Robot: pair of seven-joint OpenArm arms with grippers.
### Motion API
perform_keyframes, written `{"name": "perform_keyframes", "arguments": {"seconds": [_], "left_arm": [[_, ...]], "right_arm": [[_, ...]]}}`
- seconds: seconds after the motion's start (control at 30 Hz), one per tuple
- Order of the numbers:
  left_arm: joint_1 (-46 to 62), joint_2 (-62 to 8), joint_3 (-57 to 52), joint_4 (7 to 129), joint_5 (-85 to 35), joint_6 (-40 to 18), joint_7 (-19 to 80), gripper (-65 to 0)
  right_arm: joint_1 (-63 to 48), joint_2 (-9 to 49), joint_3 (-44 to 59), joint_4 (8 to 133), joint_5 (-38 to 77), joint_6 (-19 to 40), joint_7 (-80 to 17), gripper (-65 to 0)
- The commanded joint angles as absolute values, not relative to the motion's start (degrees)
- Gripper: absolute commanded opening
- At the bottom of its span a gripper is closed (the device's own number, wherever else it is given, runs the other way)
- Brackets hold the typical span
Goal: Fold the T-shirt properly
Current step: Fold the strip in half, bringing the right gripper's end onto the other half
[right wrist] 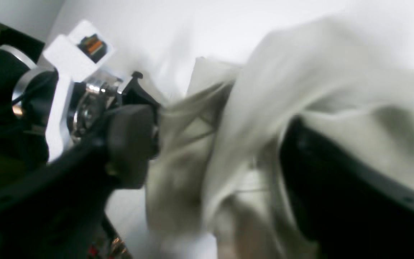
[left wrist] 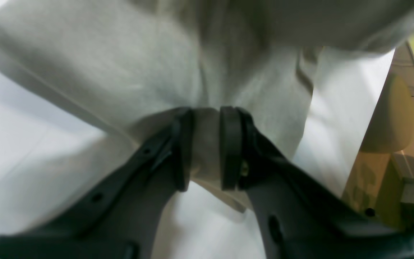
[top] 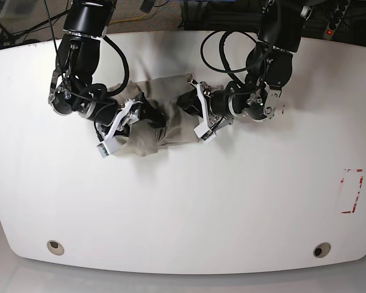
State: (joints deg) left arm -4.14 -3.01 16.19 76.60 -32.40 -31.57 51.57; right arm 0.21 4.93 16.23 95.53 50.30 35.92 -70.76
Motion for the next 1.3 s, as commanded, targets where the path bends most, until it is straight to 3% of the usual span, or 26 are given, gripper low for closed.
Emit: {"name": "perform_keyframes", "arguments": {"seconds": [0.0, 0.2, 0.5, 0.8, 1.13, 1.27], "left_arm": [[-4.5, -2.9, 15.1, 77.0, -30.2, -30.9, 53.6, -52.9], [-4.5, -1.1, 8.0, 78.0, -30.3, -31.3, 53.6, -52.9], [-3.6, -0.3, 1.0, 89.5, -30.3, -31.4, 53.9, -52.9], [1.9, -6.3, 0.0, 100.3, -30.3, -31.4, 53.9, -52.9], [6.3, -12.4, -0.1, 105.3, -30.3, -31.4, 53.9, -52.9], [7.2, -14.1, -0.3, 106.5, -30.3, -31.4, 53.9, -52.9]], "right_arm": [[1.3, 5.2, 14.3, 96.7, 50.3, 34.8, -69.6, -16.5], [0.8, 5.8, 13.6, 99.4, 49.3, 34.6, -69.5, -18.5], [-1.4, 8.7, 13.7, 103.5, 49.3, 35.0, -69.5, -19.2], [-2.3, 8.4, 12.4, 101.5, 48.6, 35.0, -69.5, -25.2], [2.2, 8.4, -5.9, 96.2, 45.4, 34.5, -57.5, -26.6], [7.4, 4.5, -10.0, 91.5, 45.1, 34.5, -56.5, -26.6]]}}
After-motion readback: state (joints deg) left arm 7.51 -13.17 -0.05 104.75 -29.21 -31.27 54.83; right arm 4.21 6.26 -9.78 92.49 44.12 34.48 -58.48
